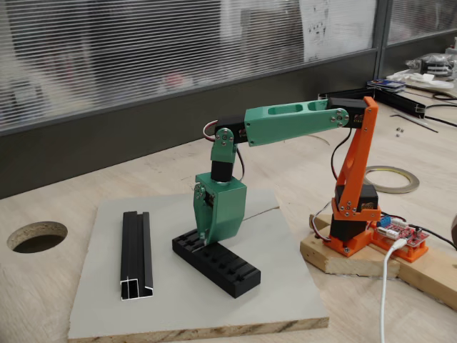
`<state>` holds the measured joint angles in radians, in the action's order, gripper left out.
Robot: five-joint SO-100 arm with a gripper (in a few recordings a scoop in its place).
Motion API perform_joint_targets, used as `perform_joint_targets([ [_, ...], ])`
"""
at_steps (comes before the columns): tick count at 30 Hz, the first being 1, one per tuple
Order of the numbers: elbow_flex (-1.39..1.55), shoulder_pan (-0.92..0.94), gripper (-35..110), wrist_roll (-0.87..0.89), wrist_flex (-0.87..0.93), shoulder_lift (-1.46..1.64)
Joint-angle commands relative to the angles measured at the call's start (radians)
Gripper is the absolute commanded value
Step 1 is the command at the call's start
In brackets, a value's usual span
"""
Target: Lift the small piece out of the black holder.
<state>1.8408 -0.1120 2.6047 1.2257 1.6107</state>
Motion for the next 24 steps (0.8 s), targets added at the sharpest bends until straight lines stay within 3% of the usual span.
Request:
perform_joint_targets([
  [1,-0.009,-0.012,8,0.011,0.0,0.118],
  [19,-0.008,0.003,8,0.015,-0.012,0.693],
  [24,0.008,0.005,8,0.014,0.002,0.73],
])
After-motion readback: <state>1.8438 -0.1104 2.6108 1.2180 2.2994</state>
